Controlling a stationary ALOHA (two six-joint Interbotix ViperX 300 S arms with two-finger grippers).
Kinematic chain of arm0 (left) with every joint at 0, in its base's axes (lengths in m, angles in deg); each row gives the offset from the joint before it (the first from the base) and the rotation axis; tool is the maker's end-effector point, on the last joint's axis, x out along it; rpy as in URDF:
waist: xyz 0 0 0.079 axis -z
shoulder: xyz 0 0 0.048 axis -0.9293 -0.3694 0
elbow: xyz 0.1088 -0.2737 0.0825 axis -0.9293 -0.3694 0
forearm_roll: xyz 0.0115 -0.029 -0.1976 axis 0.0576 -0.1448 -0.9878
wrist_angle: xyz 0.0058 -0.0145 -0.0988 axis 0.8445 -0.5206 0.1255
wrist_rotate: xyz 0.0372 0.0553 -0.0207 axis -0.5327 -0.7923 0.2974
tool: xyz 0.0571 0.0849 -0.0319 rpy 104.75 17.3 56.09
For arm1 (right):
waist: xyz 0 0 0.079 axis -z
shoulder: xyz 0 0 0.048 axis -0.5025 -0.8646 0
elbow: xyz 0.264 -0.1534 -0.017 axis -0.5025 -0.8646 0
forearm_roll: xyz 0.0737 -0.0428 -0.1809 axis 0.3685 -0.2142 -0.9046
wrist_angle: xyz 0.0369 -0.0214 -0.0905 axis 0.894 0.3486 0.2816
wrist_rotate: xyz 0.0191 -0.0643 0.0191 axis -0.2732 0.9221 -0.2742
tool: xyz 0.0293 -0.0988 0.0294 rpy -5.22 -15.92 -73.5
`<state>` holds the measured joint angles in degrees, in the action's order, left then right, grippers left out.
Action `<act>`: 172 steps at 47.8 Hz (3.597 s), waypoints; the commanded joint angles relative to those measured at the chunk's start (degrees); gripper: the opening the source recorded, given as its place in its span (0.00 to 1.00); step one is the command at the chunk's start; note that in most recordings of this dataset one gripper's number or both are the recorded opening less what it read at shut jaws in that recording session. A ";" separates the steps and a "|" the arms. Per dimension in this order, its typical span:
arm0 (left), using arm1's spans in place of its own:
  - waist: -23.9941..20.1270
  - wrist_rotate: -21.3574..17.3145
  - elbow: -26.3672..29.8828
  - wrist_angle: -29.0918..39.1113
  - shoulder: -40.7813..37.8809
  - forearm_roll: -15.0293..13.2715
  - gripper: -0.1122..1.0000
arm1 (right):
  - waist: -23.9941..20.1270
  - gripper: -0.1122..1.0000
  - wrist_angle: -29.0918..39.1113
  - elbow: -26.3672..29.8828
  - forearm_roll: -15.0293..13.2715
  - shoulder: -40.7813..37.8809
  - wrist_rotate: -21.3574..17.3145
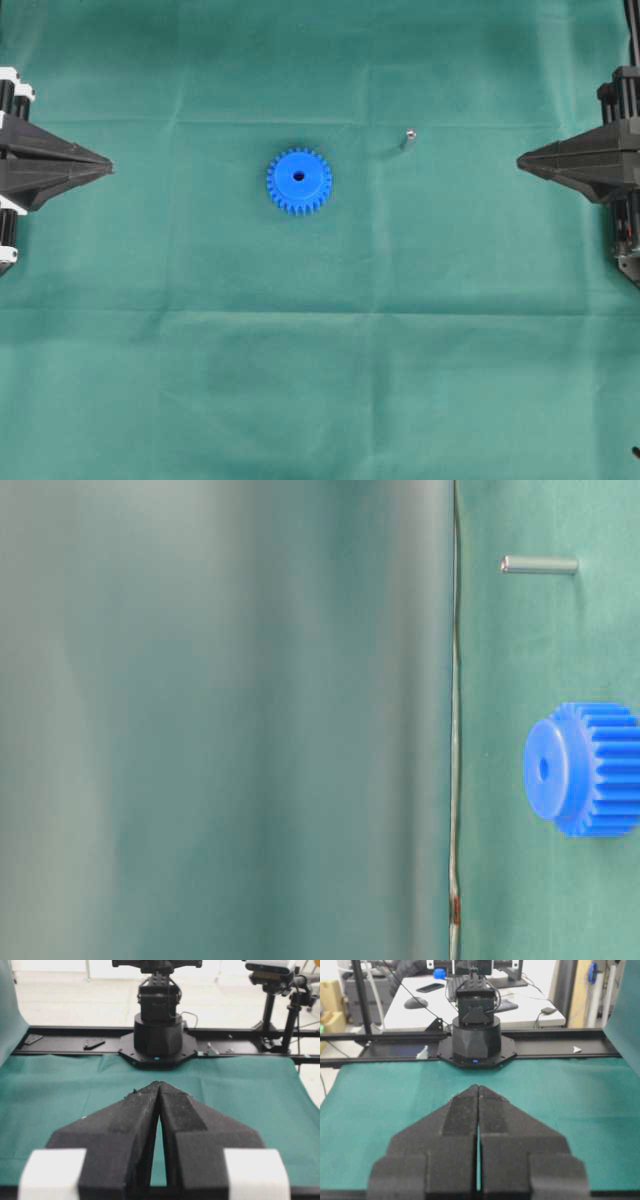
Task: Insert the shaft placed at a random location into the center hole of the medium gear at another random location.
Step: 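Move the right gripper toward the silver shaft beside the gear, then lower the right gripper over the silver shaft and close on it, then lift the silver shaft upright with the right gripper, then carry the shaft left and position it above the blue gear's hole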
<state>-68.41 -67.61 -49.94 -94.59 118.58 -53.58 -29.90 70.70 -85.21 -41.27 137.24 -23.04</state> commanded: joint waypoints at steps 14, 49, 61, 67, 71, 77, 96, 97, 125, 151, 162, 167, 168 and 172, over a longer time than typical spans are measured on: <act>0.26 0.53 1.93 0.62 -1.93 0.70 0.10 | 2.11 0.11 1.14 3.69 0.00 -4.83 2.11; -0.26 0.44 1.85 1.14 -1.85 0.70 0.10 | 14.68 0.86 -7.47 7.03 0.44 -39.90 1.93; -0.44 0.44 1.85 1.67 -1.85 0.70 0.10 | 16.88 0.82 -12.57 7.73 1.41 -50.54 2.02; -0.62 0.44 1.85 1.93 -1.85 0.70 0.10 | 17.05 0.81 -14.59 7.65 2.81 -54.14 1.93; -0.79 0.44 1.85 2.11 -1.85 0.70 0.10 | 17.14 0.81 -15.56 7.47 3.43 -55.63 1.93; -0.88 0.44 1.85 2.72 -1.85 0.70 0.10 | 17.14 0.81 -16.26 7.21 3.43 -56.16 1.85; -0.88 0.53 1.85 3.96 -1.85 0.70 0.10 | 17.14 0.52 -16.79 6.59 3.34 -55.72 2.02; -0.88 0.53 1.85 3.96 -1.85 0.70 0.10 | 17.05 0.45 -17.05 6.42 3.34 -55.63 2.11; -0.88 0.44 1.85 4.57 -1.85 0.70 0.10 | 17.14 0.22 -17.67 7.29 3.34 -54.84 2.20; -0.88 0.53 1.85 4.57 -1.76 0.70 0.10 | 17.14 0.22 -0.97 10.72 2.81 -42.36 2.46; -0.88 0.53 1.93 4.57 -1.76 0.70 0.10 | 16.35 0.22 -1.67 12.30 2.81 -43.68 2.29; -0.88 0.53 1.93 4.57 -1.76 0.70 0.10 | 15.47 0.22 -2.29 14.24 2.81 -45.44 2.20; -0.88 0.53 1.93 4.57 -1.76 0.70 0.10 | 15.21 0.22 -2.37 14.77 2.81 -45.88 2.20; -0.79 0.53 1.93 4.57 -1.67 0.70 0.10 | 13.97 0.22 -2.64 17.31 2.81 -48.08 2.20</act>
<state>-69.20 -67.17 -49.50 -89.76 117.18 -52.97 -14.69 69.11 -71.24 -38.46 90.13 -21.37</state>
